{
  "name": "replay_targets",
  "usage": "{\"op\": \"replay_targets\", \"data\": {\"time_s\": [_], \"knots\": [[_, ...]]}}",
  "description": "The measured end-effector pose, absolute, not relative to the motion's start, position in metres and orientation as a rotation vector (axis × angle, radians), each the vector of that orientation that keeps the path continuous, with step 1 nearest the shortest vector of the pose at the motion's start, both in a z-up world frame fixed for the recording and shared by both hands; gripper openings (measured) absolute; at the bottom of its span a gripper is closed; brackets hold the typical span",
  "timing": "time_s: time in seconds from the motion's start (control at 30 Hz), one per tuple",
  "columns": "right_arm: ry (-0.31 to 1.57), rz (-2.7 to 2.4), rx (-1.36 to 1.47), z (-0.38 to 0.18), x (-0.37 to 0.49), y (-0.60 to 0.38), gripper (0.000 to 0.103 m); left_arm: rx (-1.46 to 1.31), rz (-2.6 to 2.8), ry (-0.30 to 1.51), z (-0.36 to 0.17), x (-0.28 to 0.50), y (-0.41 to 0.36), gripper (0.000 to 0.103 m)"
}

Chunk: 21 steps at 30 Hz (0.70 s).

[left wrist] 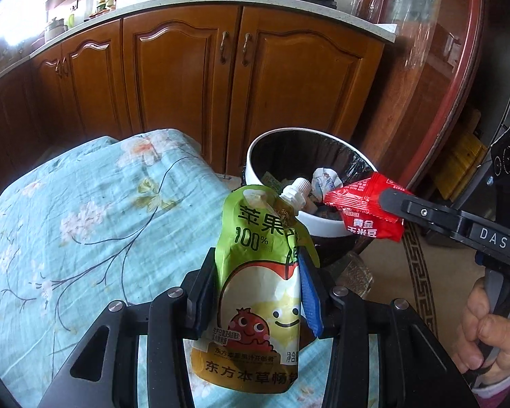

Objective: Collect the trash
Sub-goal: 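Carry pouch and red packet over the bin and open both tools to drop them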

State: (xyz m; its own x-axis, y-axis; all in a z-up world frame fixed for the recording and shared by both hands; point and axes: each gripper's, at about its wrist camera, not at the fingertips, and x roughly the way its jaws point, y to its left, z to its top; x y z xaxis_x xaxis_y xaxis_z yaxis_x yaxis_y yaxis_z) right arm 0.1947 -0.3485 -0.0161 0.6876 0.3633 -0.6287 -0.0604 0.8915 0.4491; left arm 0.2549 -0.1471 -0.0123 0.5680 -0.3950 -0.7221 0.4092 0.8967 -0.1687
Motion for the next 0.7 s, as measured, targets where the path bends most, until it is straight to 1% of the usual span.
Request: {"op": "replay_targets", "data": {"time_s": [0.7], "knots": [[0.796, 0.182, 0.397, -0.02, 0.226, -0.39, 0.002, 0.025, -0.496, 0.866, -0.014, 0.314, -0.194, 0.042]]}}
